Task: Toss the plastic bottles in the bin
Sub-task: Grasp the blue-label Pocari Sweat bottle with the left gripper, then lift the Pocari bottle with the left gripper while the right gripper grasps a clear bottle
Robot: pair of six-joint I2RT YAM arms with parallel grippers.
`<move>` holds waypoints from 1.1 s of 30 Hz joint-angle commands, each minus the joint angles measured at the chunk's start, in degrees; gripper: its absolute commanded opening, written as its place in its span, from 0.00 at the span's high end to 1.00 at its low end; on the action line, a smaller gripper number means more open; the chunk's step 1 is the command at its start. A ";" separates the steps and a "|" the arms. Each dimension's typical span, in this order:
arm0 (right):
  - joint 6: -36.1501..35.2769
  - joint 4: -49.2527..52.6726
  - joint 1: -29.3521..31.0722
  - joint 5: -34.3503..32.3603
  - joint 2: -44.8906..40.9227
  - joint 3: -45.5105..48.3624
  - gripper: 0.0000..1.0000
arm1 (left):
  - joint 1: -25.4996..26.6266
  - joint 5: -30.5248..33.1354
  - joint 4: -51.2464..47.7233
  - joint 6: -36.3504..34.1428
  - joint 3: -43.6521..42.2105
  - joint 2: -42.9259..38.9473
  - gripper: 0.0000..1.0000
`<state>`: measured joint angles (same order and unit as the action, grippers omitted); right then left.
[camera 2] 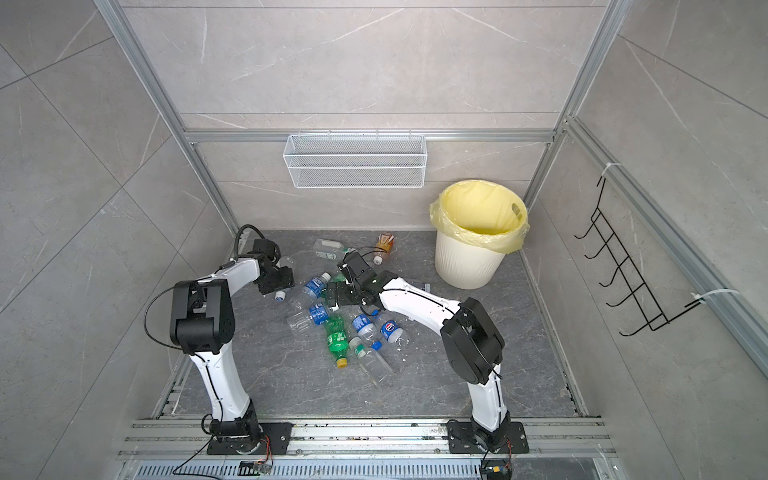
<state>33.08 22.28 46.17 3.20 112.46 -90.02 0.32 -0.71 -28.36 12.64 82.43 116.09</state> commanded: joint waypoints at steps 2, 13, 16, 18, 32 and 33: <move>1.79 -1.10 -0.68 0.75 -1.99 1.25 0.00 | -0.11 -2.65 -2.19 1.32 2.52 0.57 0.43; 1.29 2.99 -3.29 1.10 -4.62 -3.11 0.00 | 1.87 -13.69 2.34 5.07 0.43 -10.17 0.46; 0.65 4.45 -4.78 0.93 -6.18 -4.76 0.00 | 3.08 -20.52 7.86 7.74 -2.27 -14.09 0.46; 0.23 5.15 -5.90 1.09 -7.15 -5.55 0.00 | 4.42 -23.44 11.00 9.03 -3.80 -16.17 0.46; 0.52 5.13 -15.62 4.01 -16.02 -3.53 0.00 | 21.35 -31.10 19.45 8.69 -8.58 -23.08 0.46; 0.95 4.53 -16.13 4.62 -16.58 -2.76 0.00 | 22.01 -31.67 19.80 8.80 -8.69 -23.02 0.46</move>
<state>33.47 26.30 31.31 5.74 98.32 -94.06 20.78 -28.84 -11.97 21.52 73.67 95.18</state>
